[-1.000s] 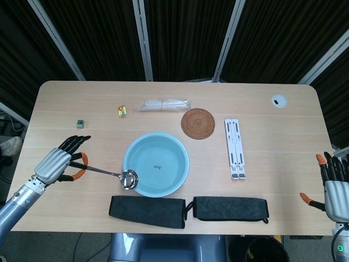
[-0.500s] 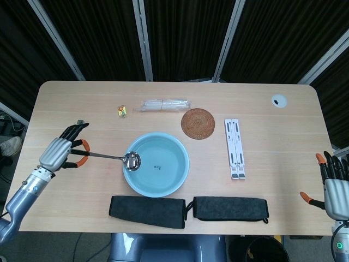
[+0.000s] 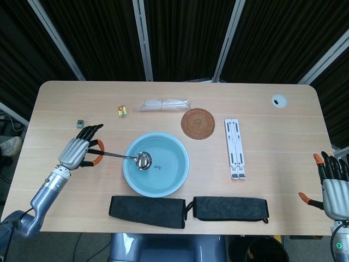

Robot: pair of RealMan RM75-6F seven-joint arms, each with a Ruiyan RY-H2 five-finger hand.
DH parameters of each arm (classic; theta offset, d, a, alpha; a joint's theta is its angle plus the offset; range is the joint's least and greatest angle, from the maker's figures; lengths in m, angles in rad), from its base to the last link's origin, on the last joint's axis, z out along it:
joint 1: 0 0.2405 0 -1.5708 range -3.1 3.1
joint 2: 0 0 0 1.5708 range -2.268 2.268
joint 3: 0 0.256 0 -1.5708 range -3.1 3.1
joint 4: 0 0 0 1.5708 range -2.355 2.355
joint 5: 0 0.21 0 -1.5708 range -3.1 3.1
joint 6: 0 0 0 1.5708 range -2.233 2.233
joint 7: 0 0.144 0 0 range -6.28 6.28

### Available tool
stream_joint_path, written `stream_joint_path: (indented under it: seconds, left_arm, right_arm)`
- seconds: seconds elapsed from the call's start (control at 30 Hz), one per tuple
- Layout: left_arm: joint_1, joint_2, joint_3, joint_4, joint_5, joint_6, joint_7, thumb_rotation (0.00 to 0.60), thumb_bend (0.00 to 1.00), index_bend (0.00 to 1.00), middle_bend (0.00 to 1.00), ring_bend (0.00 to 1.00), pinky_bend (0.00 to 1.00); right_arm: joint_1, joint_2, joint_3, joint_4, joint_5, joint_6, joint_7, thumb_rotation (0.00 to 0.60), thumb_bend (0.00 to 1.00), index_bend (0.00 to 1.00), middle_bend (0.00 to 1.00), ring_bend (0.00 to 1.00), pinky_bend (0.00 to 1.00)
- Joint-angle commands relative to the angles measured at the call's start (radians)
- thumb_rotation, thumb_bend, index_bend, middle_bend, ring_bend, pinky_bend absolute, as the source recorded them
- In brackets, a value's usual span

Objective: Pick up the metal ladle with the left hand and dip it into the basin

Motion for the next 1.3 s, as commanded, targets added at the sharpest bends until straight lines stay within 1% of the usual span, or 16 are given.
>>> stream_joint_path:
  seconds: [0.03,0.3,0.5,0.73,1.03,1.17,1.3]
  left_arm:
    - [-0.010,-0.027,-0.008,0.014,-0.001,0.000,0.016,0.600,0.82,0.86,0.01,0.00,0.00]
    - [-0.027,-0.076,-0.021,0.036,-0.002,0.001,0.048,0.600,0.81,0.86,0.01,0.00,0.00]
    - [-0.042,-0.121,-0.029,0.065,0.004,0.014,0.103,0.600,0.81,0.86,0.01,0.00,0.00]
    - [-0.046,-0.164,-0.012,0.110,0.043,0.059,0.157,0.600,0.80,0.87,0.01,0.00,0.00]
    - [-0.054,-0.194,0.012,0.133,0.071,0.064,0.185,0.600,0.81,0.88,0.01,0.00,0.00]
    - [-0.055,-0.189,0.023,0.114,0.082,0.069,0.175,0.600,0.81,0.88,0.01,0.00,0.00]
    - [-0.052,-0.158,0.018,0.060,0.079,0.081,0.138,0.600,0.83,0.88,0.02,0.00,0.00]
  right_arm:
    - [-0.001,0.002,-0.001,0.001,-0.002,0.000,0.004,0.473,0.00,0.00,0.00,0.00,0.00]
    - [0.000,0.007,-0.001,0.001,0.002,-0.006,0.016,0.469,0.00,0.00,0.00,0.00,0.00]
    - [-0.001,0.012,-0.001,0.001,0.000,-0.005,0.026,0.469,0.00,0.00,0.00,0.00,0.00]
    - [-0.005,0.020,-0.003,-0.002,-0.004,-0.001,0.043,0.470,0.00,0.00,0.00,0.00,0.00]
    - [-0.009,0.027,-0.005,-0.005,-0.012,0.007,0.054,0.471,0.00,0.00,0.00,0.00,0.00]
    - [-0.010,0.027,-0.004,-0.003,-0.011,0.009,0.055,0.471,0.00,0.00,0.00,0.00,0.00]
    - [-0.009,0.025,-0.003,-0.002,-0.009,0.006,0.052,0.471,0.00,0.00,0.00,0.00,0.00]
